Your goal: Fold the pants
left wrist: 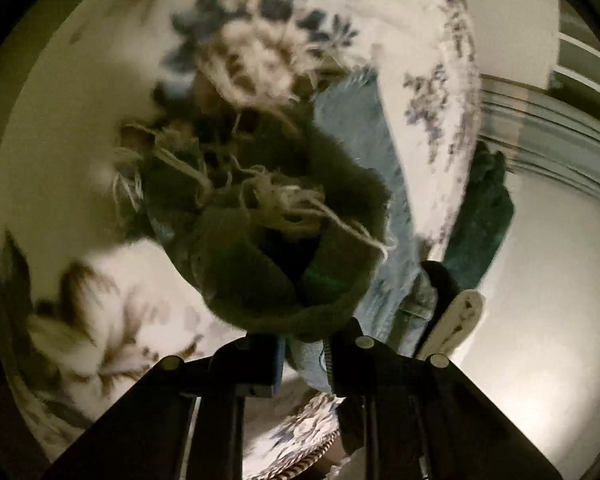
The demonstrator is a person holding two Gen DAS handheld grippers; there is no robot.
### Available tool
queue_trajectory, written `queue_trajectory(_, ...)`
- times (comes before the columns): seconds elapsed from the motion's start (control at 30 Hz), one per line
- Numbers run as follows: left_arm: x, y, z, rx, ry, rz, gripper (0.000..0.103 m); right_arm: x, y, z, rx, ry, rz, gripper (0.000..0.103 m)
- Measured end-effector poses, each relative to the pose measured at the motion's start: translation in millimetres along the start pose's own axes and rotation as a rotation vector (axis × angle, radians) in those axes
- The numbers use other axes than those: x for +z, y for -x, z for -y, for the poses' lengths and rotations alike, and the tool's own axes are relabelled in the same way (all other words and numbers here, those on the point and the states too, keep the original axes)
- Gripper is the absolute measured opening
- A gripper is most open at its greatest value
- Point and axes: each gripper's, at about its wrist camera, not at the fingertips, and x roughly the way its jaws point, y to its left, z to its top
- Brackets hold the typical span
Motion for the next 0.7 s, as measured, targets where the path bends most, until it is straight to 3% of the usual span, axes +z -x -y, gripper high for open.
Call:
queue_trajectory(0.07,2.2,-12.2,-10.1,-0.006,0.030,-0.034,0.024,-9.3,-1.8,-5.4,-0.003,0.022,-0.006,0.024)
queue_trajectory(0.1,2.6,-16.5,-16.6,-0.014,0.060,-0.052,0.030,-11.7,-3.3,-4.3,-0.005,0.022,-0.011,0.030)
queue_trajectory(0.13,0.3,-22.7,-23.4,-0.030,0.108,-0.064,0.043,-11.8,-5.5,1.1,-0.007,0.002,-0.015,0.032)
queue_trajectory(0.23,-5.4,-31.0,-27.3,-0.120,0.162,-0.050,0.068,-5.5,-12.3,23.5,0.022,-0.064,-0.043,0.049)
queue_trajectory(0.3,-7.7,-37.6,-25.0,-0.125,0.163,-0.040,0.075,-2.3,-20.3,33.2,0.052,-0.090,-0.062,0.059)
queue_trajectory(0.53,-2.9,-52.5,-26.2,-0.064,0.217,-0.026,0.076,3.7,-48.0,24.9,0.040,-0.070,-0.104,0.062)
queue_trajectory(0.6,-2.9,-51.0,-24.6,-0.056,0.220,-0.029,0.073,4.6,-47.8,23.6,0.032,-0.078,-0.094,0.056)
queue_trajectory(0.63,-3.4,-48.8,-24.1,-0.043,0.221,-0.027,0.056,2.8,-46.5,22.4,0.022,-0.077,-0.083,0.051)
queue_trajectory(0.67,-3.3,-47.0,-24.1,-0.009,0.212,-0.034,0.028,2.2,-42.4,23.7,0.014,-0.072,-0.069,0.043)
queue_trajectory(0.7,-2.3,-45.1,-25.7,-0.012,0.203,-0.038,0.024,-0.7,-40.2,19.4,0.011,-0.064,-0.055,0.036)
